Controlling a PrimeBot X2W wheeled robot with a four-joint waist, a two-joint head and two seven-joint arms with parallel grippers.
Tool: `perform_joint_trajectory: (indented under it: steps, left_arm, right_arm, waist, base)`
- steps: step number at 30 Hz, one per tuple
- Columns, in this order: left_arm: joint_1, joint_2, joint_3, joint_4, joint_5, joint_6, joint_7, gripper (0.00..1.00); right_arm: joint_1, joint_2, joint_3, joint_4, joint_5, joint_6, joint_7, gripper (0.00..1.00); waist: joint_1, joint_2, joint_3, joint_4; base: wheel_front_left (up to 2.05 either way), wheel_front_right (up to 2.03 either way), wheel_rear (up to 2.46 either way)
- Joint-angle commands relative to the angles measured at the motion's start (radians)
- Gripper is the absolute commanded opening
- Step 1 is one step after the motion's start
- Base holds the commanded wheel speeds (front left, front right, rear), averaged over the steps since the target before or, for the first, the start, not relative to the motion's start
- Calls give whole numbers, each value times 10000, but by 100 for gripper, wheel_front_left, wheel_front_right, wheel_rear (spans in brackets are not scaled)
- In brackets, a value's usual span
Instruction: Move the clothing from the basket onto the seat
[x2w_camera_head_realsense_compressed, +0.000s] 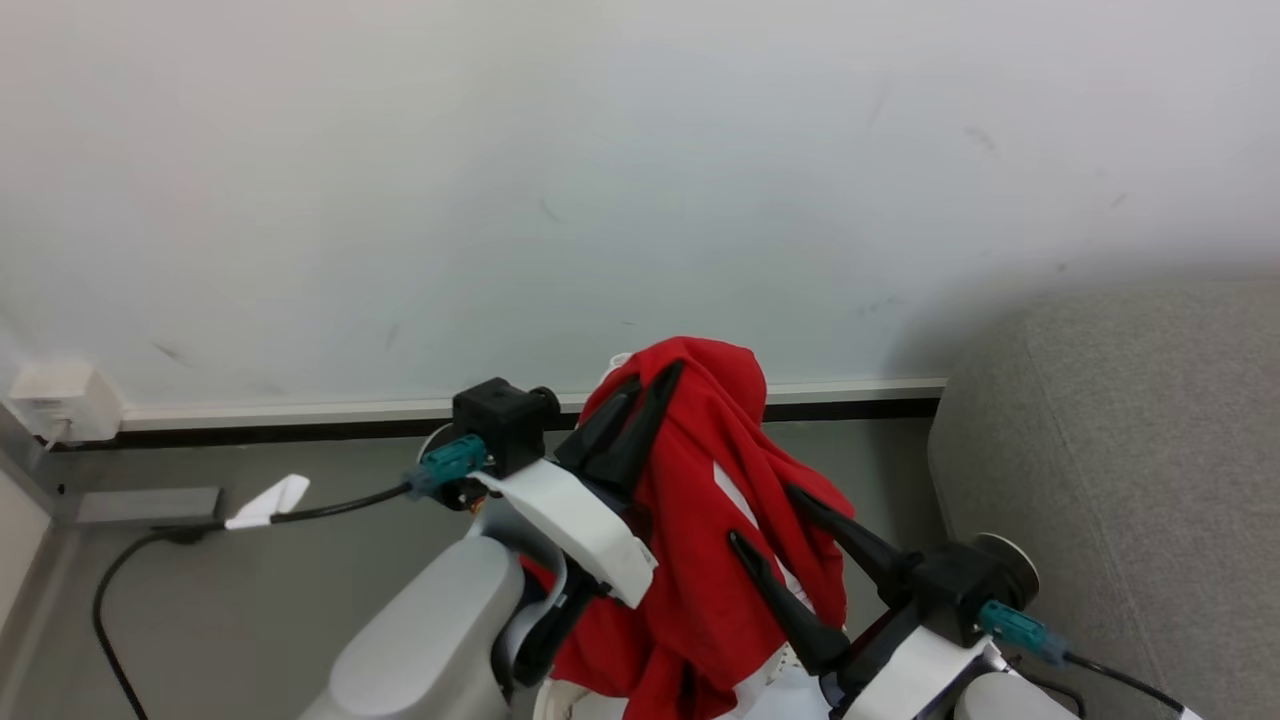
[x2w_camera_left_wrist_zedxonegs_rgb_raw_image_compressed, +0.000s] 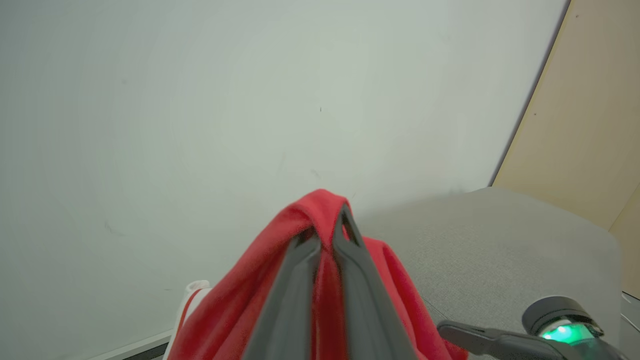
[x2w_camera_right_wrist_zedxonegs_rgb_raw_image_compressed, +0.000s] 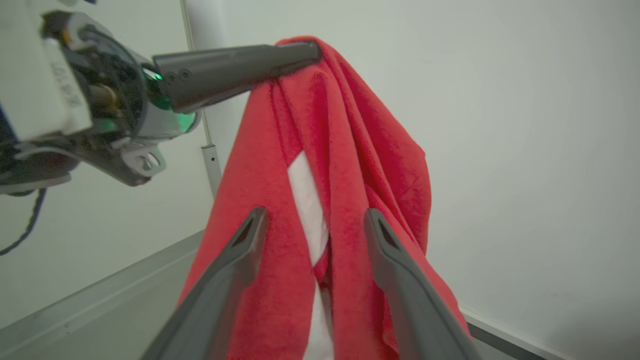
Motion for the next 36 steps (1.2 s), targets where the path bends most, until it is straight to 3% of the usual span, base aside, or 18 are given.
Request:
perform_joint_trajectory:
  steps: [1, 15, 24, 25, 26, 27, 36]
  left_arm:
    - [-91, -67, -72, 47, 99, -37, -96, 0]
    - [-231, -965, -1271, 385, -53, -518, 134, 0]
    - [-251, -1129, -1558, 497, -432, -617, 252, 0]
    - [-251, -1133, -1550, 510, -469, -614, 244, 0]
    - [-255, -1134, -1540, 528, -479, -596, 236, 0]
    - [-260, -1130, -1515, 543, -493, -559, 220, 0]
    - [-149, -844, -1187, 834, -580, -318, -4, 0]
  right_arm:
    - [-241, -35, 142, 304, 137, -21, 12, 100]
    - [-1907, 833, 1835, 4272, 1194, -21, -16, 100]
    - [-2107, 1220, 1788, 4733, 1396, -21, -46, 100]
    - [-2066, 1235, 1740, 4785, 1387, -21, -46, 72]
    - [-2017, 1246, 1716, 4809, 1388, -21, -45, 25]
    - [-1984, 1249, 1698, 4803, 1369, -21, -46, 0]
    - [-1582, 925, 950, 4223, 1148, -21, -38, 0]
  waist:
    - [-1, 0, -49, 196]
    - [-1, 0, -305, 1444]
    - [-1, 0, -355, 1766]
    - [-1, 0, -355, 1771]
    - [-1, 0, -357, 1773]
    - [-1, 0, -358, 1770]
    - [-1, 0, -347, 1543]
  base:
    - [0, 0, 0]
    - [0, 0, 0]
    - [0, 0, 0]
    - [0, 0, 0]
    - [0, 0, 0]
    - [0, 0, 0]
    - [0, 0, 0]
